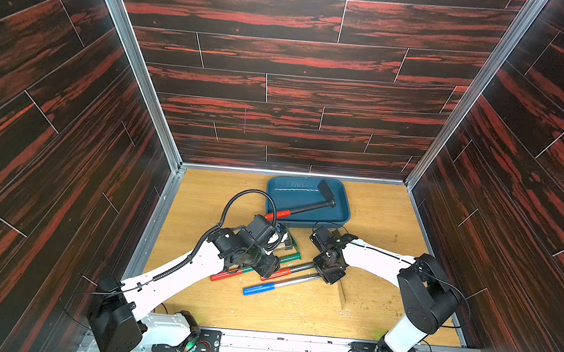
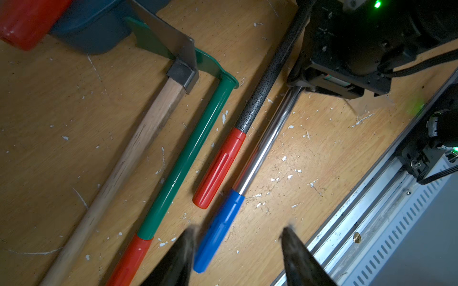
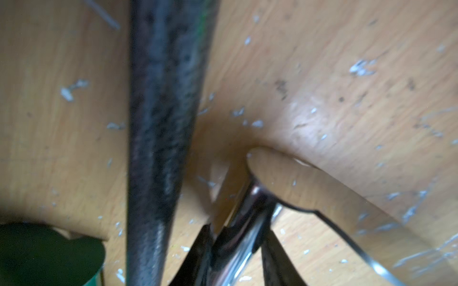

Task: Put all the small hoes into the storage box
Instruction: Move the hoe to the center of the board.

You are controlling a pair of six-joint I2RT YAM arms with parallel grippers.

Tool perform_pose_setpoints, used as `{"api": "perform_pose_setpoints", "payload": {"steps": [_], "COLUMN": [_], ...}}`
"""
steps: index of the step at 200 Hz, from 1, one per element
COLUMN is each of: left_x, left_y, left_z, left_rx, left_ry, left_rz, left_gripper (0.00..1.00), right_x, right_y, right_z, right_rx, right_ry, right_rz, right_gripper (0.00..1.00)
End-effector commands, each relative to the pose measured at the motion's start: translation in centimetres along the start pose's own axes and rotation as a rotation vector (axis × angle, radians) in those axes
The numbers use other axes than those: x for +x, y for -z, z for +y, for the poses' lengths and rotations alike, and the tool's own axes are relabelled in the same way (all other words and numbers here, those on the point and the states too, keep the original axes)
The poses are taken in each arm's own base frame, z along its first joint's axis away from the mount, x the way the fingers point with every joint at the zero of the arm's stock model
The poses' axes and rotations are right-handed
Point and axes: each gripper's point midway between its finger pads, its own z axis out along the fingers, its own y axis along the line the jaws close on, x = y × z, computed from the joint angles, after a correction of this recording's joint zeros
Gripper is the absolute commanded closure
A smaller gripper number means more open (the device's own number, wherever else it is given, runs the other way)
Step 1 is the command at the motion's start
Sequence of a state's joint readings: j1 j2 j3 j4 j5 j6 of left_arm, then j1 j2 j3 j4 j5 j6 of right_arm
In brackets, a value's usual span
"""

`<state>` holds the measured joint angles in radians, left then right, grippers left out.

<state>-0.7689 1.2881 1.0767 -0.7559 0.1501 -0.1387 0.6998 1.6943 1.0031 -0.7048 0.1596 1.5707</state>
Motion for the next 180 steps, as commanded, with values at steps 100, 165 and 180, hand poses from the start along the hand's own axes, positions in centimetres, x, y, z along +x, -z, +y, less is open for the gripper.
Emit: {"api": "perform_pose_setpoints", "payload": {"steps": [100,165,180], "left_x": [0.4,1.2,0.9], "left_y": [-1.8,-4.1,-4.4], "left_z": [-2.8,-5.8,-6.3], "left_rx": [0.080,0.116,0.122], "left_ry": [-0.043,-0.083,-0.090], "left_rz": [0.078,0.135,0.131], "left_gripper": [0.41,0.41,0.41], "right_x": [-4.2,-5.7,-6.2], "right_y": [0.6,0.4,0.4], "right_z": [-4.0,-5.2,-5.6], "right_rx": [0.057,0.055,0.051], "right_ry": [-0.016,-0.053,-0.068], "right_rz": [-0.068,-0.077,-0.078], "right_gripper": [0.68,0.67,0.67]}}
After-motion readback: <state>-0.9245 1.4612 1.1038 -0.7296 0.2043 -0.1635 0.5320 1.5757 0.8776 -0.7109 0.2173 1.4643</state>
